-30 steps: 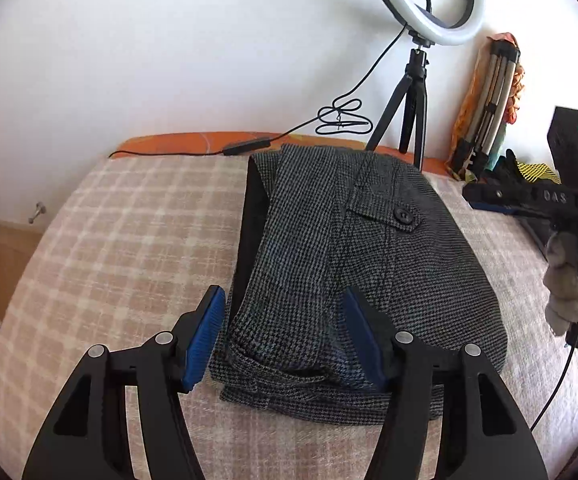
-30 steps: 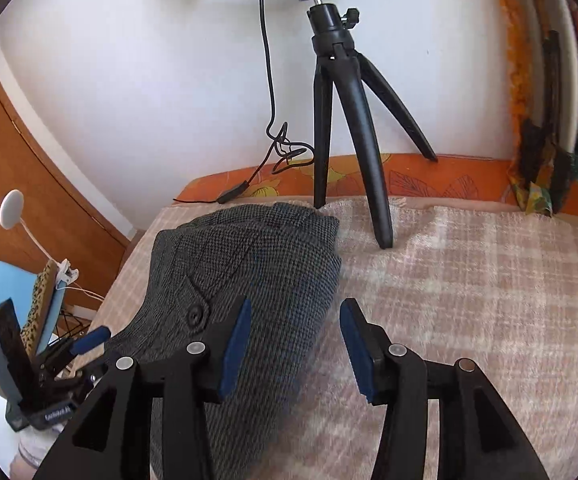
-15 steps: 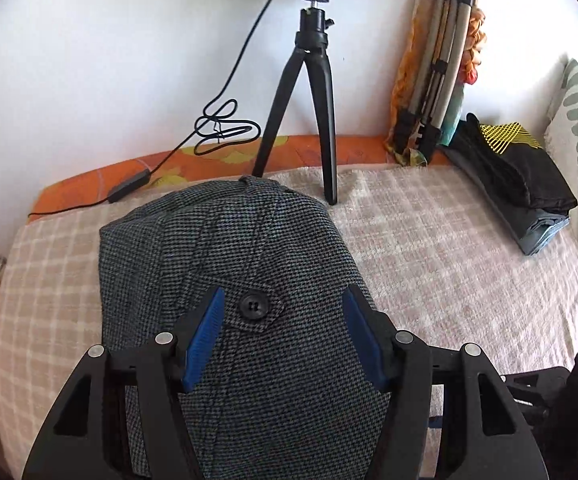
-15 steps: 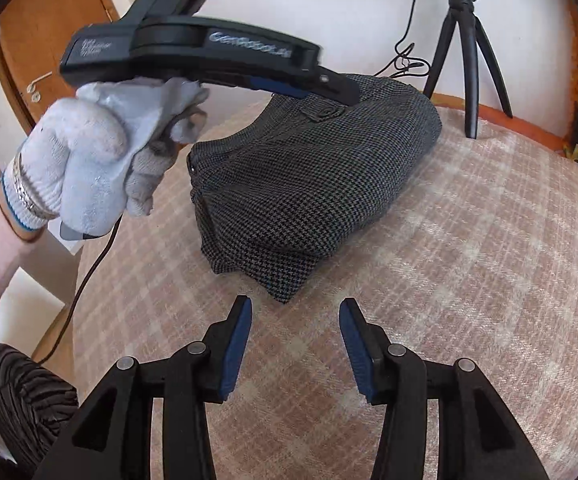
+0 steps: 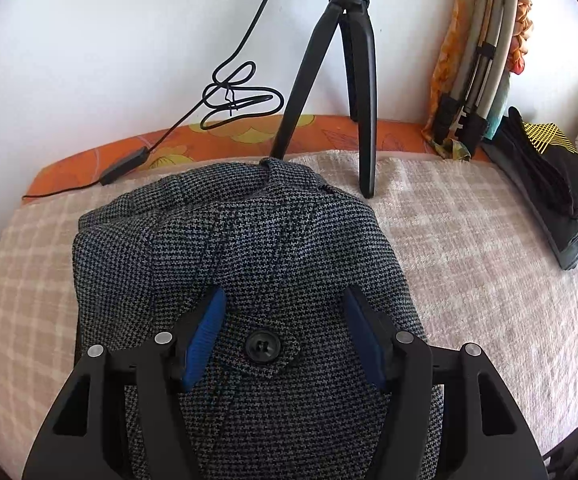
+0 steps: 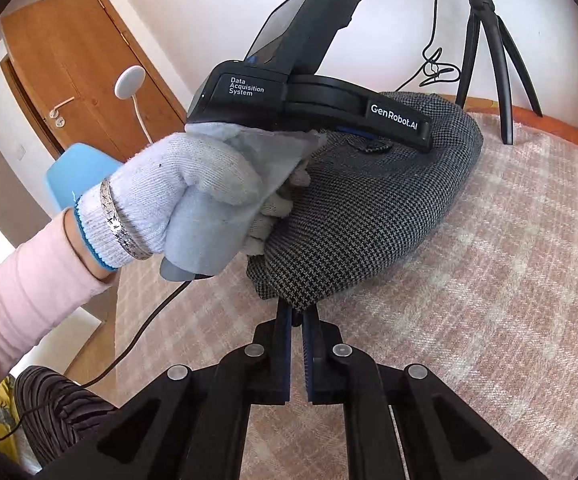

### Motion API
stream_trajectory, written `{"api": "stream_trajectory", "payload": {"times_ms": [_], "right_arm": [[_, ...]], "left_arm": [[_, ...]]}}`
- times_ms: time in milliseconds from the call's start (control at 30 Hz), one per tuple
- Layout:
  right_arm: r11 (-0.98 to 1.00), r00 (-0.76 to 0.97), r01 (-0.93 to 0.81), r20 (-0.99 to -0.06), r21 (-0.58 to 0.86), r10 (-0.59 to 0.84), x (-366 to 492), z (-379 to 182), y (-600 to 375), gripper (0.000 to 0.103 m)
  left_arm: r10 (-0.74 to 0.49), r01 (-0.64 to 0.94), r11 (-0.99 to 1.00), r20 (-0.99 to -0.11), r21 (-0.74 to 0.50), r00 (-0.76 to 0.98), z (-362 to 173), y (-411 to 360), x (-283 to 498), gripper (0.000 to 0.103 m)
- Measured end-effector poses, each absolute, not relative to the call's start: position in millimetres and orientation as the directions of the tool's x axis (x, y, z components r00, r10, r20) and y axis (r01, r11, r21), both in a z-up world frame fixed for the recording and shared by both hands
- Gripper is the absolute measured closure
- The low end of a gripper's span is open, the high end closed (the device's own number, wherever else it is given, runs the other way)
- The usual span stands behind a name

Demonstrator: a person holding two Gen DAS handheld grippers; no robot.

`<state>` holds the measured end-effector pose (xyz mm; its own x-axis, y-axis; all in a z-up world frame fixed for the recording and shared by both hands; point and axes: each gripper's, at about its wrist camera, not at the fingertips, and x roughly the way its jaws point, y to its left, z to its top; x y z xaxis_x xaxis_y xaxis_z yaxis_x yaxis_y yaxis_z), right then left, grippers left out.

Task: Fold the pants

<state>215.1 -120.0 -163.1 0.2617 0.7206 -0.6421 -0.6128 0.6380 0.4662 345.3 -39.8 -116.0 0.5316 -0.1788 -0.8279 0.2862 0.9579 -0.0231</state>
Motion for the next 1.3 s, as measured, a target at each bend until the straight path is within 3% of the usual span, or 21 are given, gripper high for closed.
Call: {"api": "stream_trajectory", "payload": {"times_ms": [133, 200, 267, 333, 400, 467, 733, 1000, 1167, 1300], "right_arm": [[0.612, 0.223, -0.660, -0.665, 0.435, 0.713, 208.2, -160.7, -118.8, 0.094], [0.637, 0.265, -0.647, -0.659, 0.419, 0.703, 209.7, -156.1, -130.7, 0.070], [0.670, 0.309, -0.611, -0.652, 0.421, 0.692, 221.1, -151.5, -146.2, 0.067], [0.701, 0.348, -0.561, -0.642, 0.441, 0.683, 230.3, -147.0, -162.4, 0.056], [0.736, 0.392, -0.508, -0.641, 0.447, 0.660, 243.9, -144.6, -176.7, 0.038], [0.759, 0.421, -0.465, -0.639, 0.457, 0.643, 257.9, -143.9, -184.9, 0.032], [0.793, 0.460, -0.370, -0.646, 0.484, 0.609, 314.6, -140.6, -193.8, 0.028], [0.780, 0.412, -0.288, -0.664, 0.555, 0.624, 353.5, -156.1, -173.8, 0.025], [0.741, 0.385, -0.213, -0.643, 0.636, 0.662, 373.7, -175.3, -169.5, 0.022], [0.710, 0.369, -0.188, -0.621, 0.678, 0.691, 385.3, -187.7, -163.7, 0.022]], "left_arm": [[-0.194, 0.305, 0.952, -0.818, -0.024, 0.541, -110.6, -36.6, 336.8, 0.042], [-0.208, 0.281, 0.958, -0.806, -0.053, 0.555, -101.8, -22.4, 329.1, 0.042], [-0.217, 0.260, 0.963, -0.789, -0.076, 0.575, -91.9, -2.7, 316.3, 0.042], [-0.222, 0.232, 0.968, -0.773, -0.099, 0.594, -81.8, 19.6, 300.9, 0.042], [-0.210, 0.199, 0.974, -0.763, -0.108, 0.611, -72.4, 41.3, 284.1, 0.042], [-0.215, 0.175, 0.975, -0.763, -0.135, 0.610, -66.5, 60.9, 267.4, 0.040], [-0.304, 0.032, 0.935, -0.747, -0.354, 0.591, -70.7, 124.6, 231.8, 0.037], [-0.403, -0.143, 0.833, -0.763, -0.535, 0.504, -112.9, 136.5, 232.8, 0.036], [-0.429, -0.189, 0.798, -0.760, -0.572, 0.488, -130.6, 132.1, 240.9, 0.036], [-0.461, -0.225, 0.738, -0.718, -0.637, 0.522, -135.2, 139.8, 244.8, 0.028]]}}
